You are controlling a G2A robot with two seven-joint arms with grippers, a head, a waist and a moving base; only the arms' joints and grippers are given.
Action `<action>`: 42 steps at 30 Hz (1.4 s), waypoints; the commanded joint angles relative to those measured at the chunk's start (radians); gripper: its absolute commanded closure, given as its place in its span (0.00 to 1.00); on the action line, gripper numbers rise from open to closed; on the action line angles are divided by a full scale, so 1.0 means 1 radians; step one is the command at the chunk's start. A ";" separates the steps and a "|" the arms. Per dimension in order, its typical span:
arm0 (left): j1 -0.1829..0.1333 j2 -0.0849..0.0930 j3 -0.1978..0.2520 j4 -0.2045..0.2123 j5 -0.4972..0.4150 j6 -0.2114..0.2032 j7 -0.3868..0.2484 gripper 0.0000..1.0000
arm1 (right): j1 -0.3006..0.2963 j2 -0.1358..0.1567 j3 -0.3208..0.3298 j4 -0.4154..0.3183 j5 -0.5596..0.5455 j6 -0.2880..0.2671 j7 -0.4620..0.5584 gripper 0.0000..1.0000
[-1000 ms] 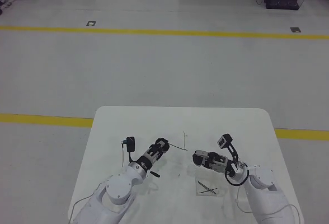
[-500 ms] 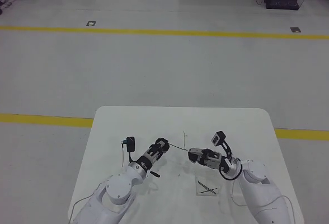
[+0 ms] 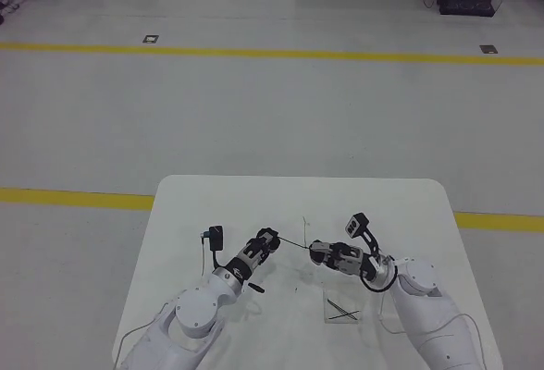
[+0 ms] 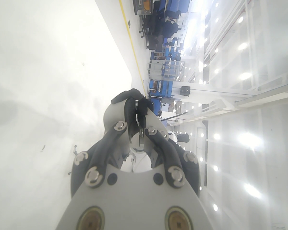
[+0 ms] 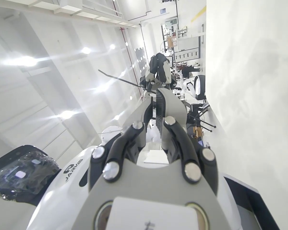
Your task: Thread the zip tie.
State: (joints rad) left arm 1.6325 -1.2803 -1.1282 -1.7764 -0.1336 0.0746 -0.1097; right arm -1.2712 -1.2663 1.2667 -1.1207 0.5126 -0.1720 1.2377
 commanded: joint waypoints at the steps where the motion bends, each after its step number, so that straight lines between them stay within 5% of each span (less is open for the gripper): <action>1: 0.000 0.000 0.000 0.000 0.000 0.000 0.000 1.00 | 0.007 -0.001 -0.008 0.007 0.003 -0.001 -0.003 0.90; 12: 0.000 0.000 0.000 0.000 0.000 0.000 0.000 1.00 | 0.042 -0.004 -0.052 0.055 0.015 -0.012 -0.014 0.89; 28: 0.000 0.000 0.000 0.000 0.000 0.000 0.000 1.00 | -0.017 0.022 -0.018 0.011 0.032 -0.040 0.028 0.84; 42: 0.000 0.000 0.000 0.000 0.000 0.000 0.000 1.00 | 0.052 0.013 -0.060 0.106 0.116 -0.039 0.058 0.86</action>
State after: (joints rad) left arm 1.6325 -1.2803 -1.1282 -1.7764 -0.1336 0.0746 -0.1097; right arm -1.2234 -1.2525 1.2123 -1.0186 0.6288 -0.2110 1.2969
